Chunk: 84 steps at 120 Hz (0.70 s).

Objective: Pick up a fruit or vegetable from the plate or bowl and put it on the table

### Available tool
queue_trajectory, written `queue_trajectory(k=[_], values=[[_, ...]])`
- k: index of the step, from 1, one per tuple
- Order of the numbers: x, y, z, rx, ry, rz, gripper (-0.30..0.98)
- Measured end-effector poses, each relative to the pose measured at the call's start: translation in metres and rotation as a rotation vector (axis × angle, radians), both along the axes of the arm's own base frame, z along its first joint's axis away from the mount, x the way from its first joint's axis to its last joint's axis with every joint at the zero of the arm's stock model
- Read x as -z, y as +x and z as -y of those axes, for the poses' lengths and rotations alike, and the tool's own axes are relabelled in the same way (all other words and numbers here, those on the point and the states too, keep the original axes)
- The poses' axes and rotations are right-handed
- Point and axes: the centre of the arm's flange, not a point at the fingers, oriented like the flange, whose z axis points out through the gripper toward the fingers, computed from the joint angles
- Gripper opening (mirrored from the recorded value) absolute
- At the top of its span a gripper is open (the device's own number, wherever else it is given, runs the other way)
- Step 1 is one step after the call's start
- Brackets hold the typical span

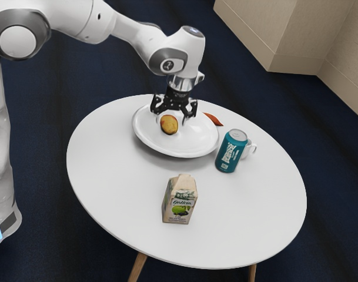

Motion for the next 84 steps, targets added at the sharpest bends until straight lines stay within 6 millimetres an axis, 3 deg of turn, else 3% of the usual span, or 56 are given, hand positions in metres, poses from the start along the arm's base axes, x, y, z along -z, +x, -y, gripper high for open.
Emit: queue_trajectory(k=[38, 54, 70, 84], values=[[0.017, 0.004, -0.003, -0.003, 0.000, -0.007, 0.64], [0.017, 0.005, -0.004, -0.002, 0.001, 0.000, 0.54], [0.013, 0.005, -0.007, 0.002, 0.002, 0.006, 0.33], [0.008, 0.002, -0.008, 0.007, 0.000, 0.003, 0.33]])
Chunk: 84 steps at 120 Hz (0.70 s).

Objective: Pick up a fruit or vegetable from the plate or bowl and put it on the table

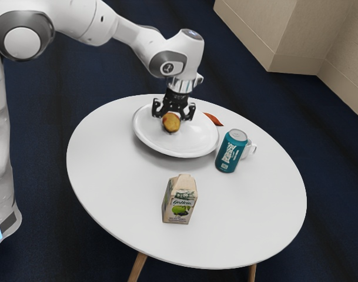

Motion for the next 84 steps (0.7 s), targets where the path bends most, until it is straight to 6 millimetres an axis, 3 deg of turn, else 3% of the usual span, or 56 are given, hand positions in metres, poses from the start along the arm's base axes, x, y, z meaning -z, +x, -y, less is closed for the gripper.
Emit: queue_trajectory(k=[20, 34, 43, 84], values=[[-0.036, -0.011, 0.009, 0.024, 0.002, 0.039, 0.34], [-0.071, -0.019, 0.069, 0.140, 0.010, 0.074, 0.34], [-0.087, -0.035, 0.102, 0.206, 0.018, 0.086, 0.34], [-0.083, -0.115, 0.151, 0.331, 0.048, 0.063, 0.30]])
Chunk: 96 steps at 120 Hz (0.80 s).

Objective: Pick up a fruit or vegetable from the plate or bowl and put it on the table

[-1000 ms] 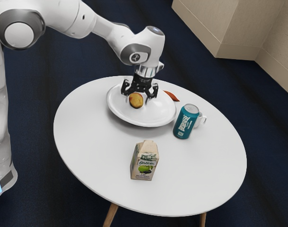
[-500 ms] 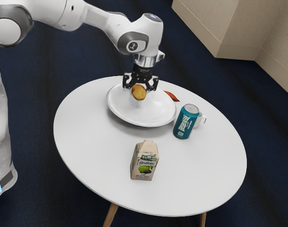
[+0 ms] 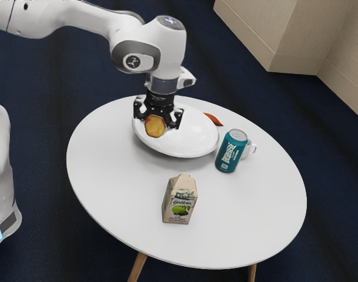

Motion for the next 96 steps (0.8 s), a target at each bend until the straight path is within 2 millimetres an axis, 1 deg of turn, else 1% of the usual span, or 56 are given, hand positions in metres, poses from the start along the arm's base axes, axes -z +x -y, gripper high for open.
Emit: queue_trajectory(k=[10, 18, 29, 46, 55, 65, 78, 96], values=[[-0.003, -0.010, 0.016, 0.040, 0.014, 0.007, 0.30], [-0.004, -0.016, 0.024, 0.059, 0.019, 0.008, 0.30], [-0.002, -0.023, 0.026, 0.069, 0.019, 0.006, 0.30], [-0.001, -0.025, 0.026, 0.079, 0.017, 0.002, 0.30], [-0.002, -0.027, 0.032, 0.094, 0.015, 0.006, 0.46], [-0.005, -0.029, 0.037, 0.110, 0.013, 0.012, 0.56], [-0.006, -0.030, 0.039, 0.117, 0.010, 0.015, 0.63], [-0.006, -0.030, 0.038, 0.121, 0.009, 0.014, 0.67]])
